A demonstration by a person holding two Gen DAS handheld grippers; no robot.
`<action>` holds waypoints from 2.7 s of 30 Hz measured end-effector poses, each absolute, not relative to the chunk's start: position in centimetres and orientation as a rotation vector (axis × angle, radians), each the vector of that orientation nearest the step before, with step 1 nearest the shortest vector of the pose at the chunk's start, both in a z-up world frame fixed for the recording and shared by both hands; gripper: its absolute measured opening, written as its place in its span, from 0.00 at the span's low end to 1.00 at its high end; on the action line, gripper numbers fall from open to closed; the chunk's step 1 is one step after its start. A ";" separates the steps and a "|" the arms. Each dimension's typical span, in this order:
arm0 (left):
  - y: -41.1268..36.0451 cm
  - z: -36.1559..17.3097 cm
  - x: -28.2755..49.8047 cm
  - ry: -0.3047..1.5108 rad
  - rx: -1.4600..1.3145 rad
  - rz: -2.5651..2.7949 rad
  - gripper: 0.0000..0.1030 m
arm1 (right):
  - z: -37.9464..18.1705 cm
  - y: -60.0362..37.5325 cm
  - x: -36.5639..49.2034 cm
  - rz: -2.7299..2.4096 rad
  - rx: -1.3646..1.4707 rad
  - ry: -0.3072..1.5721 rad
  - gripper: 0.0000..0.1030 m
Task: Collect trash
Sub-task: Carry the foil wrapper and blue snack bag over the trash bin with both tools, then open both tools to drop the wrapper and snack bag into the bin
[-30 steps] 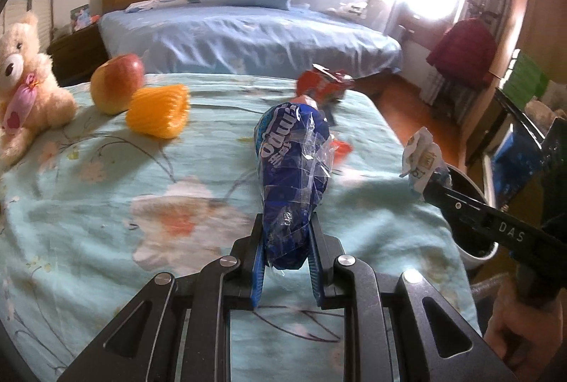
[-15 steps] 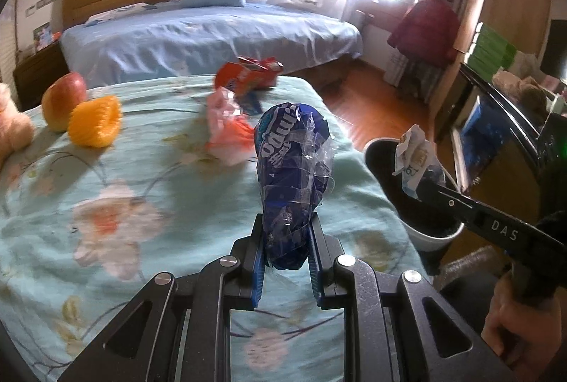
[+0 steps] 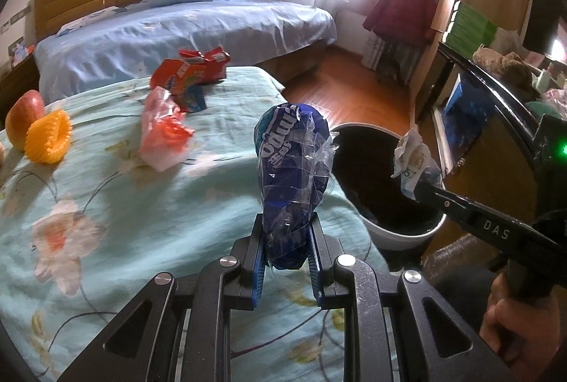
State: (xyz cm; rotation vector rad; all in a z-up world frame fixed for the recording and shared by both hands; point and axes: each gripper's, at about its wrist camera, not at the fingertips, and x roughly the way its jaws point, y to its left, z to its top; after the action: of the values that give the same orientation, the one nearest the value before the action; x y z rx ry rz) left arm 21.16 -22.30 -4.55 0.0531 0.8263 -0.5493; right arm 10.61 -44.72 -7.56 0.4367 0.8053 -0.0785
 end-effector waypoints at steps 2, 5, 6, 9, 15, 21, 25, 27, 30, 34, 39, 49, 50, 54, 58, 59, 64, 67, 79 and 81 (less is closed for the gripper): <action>-22.9 -4.8 21.3 0.830 0.062 -0.558 0.19 | -7.6 -45.0 10.6 -0.087 0.437 0.806 0.19; -23.8 -5.0 21.4 0.834 0.073 -0.568 0.19 | -7.8 -45.3 10.7 -0.098 0.438 0.807 0.19; -24.0 -5.0 21.4 0.834 0.074 -0.571 0.19 | -7.9 -45.5 10.8 -0.100 0.441 0.809 0.19; -24.6 -5.0 21.7 0.834 0.083 -0.578 0.19 | -8.1 -45.8 10.9 -0.106 0.444 0.813 0.19; -25.9 -5.2 22.2 0.840 0.097 -0.595 0.19 | -8.4 -46.6 11.2 -0.121 0.454 0.817 0.19; -27.5 -5.6 22.7 0.850 0.114 -0.617 0.19 | -8.5 -47.1 11.5 -0.137 0.457 0.821 0.19; -28.3 -5.7 23.1 0.858 0.114 -0.627 0.19 | -8.8 -47.5 11.5 -0.150 0.460 0.823 0.19; -28.8 -5.8 23.3 0.860 0.116 -0.633 0.19 | -8.9 -47.8 11.6 -0.155 0.466 0.825 0.19; -29.4 -6.0 23.6 0.864 0.122 -0.638 0.19 | -9.0 -48.1 11.6 -0.163 0.470 0.826 0.19; -30.2 -6.2 24.1 0.875 0.123 -0.640 0.19 | -9.2 -48.6 11.9 -0.169 0.472 0.837 0.19; -31.0 -6.5 24.4 0.883 0.130 -0.646 0.19 | -9.4 -49.2 12.2 -0.178 0.474 0.845 0.20; -32.3 -6.6 24.9 0.888 0.137 -0.651 0.20 | -9.7 -50.0 12.4 -0.178 0.498 0.857 0.22; -32.4 -6.6 24.9 0.888 0.138 -0.652 0.20 | -9.7 -50.0 12.5 -0.178 0.496 0.858 0.22; -32.6 -6.8 24.9 0.892 0.139 -0.660 0.21 | -9.6 -50.2 12.7 -0.182 0.494 0.859 0.23; -32.8 -6.9 24.9 0.897 0.135 -0.669 0.23 | -9.6 -50.3 12.8 -0.186 0.492 0.862 0.23; -32.8 -6.8 24.9 0.897 0.134 -0.672 0.23 | -9.6 -50.3 12.8 -0.188 0.491 0.863 0.25; -32.0 -6.4 24.6 0.878 0.118 -0.680 0.43 | -9.6 -50.6 12.8 -0.195 0.515 0.863 0.48; -30.6 -6.2 24.3 0.859 0.110 -0.647 0.56 | -9.2 -50.4 12.6 -0.191 0.518 0.849 0.56; -21.3 -6.6 23.3 0.894 -0.018 -0.491 0.64 | -8.0 -46.3 13.3 -0.102 0.494 0.826 0.76; -19.8 -6.3 23.0 0.890 -0.037 -0.464 0.64 | -7.9 -45.0 13.6 -0.077 0.485 0.827 0.77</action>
State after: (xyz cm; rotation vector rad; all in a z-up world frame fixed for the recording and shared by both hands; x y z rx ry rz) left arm 23.02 -19.82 -6.35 -0.0370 0.8900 -0.4636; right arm 13.65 -45.01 -7.89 0.4850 0.8272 -0.0768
